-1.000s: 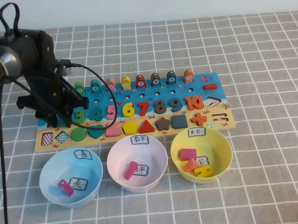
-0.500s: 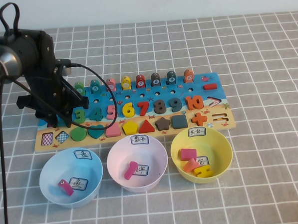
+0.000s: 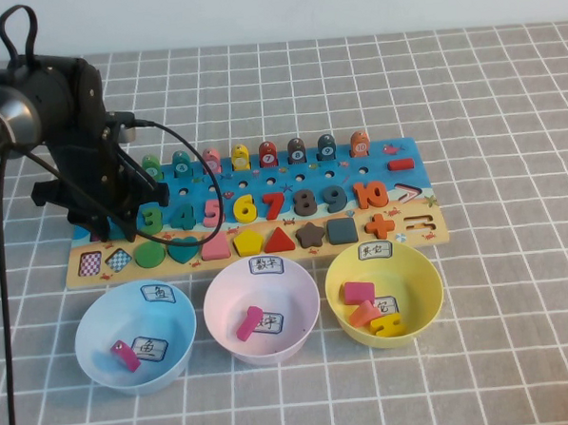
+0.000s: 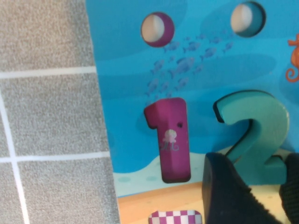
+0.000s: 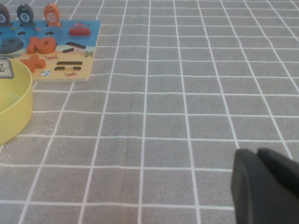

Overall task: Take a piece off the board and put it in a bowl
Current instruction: Pick up the "number 2"

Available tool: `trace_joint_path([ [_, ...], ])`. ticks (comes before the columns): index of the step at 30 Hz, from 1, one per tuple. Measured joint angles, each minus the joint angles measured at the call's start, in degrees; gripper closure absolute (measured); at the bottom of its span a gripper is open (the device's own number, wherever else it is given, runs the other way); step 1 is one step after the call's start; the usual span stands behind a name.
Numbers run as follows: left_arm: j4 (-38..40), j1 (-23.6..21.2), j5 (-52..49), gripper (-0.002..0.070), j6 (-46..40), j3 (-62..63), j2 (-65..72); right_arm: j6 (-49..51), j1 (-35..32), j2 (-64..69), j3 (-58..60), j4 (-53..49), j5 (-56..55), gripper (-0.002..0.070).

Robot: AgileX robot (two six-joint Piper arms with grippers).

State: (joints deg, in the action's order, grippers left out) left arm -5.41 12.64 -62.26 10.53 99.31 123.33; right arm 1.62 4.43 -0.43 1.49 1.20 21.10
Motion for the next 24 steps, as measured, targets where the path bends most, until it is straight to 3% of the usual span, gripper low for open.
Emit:
trace_joint_path([
  [24, 0.36, 0.00, 0.26, 0.0464, 0.04, 0.00, -1.17, 0.00, 0.00, 0.00, 0.00, 0.00, 0.00, 0.0694],
])
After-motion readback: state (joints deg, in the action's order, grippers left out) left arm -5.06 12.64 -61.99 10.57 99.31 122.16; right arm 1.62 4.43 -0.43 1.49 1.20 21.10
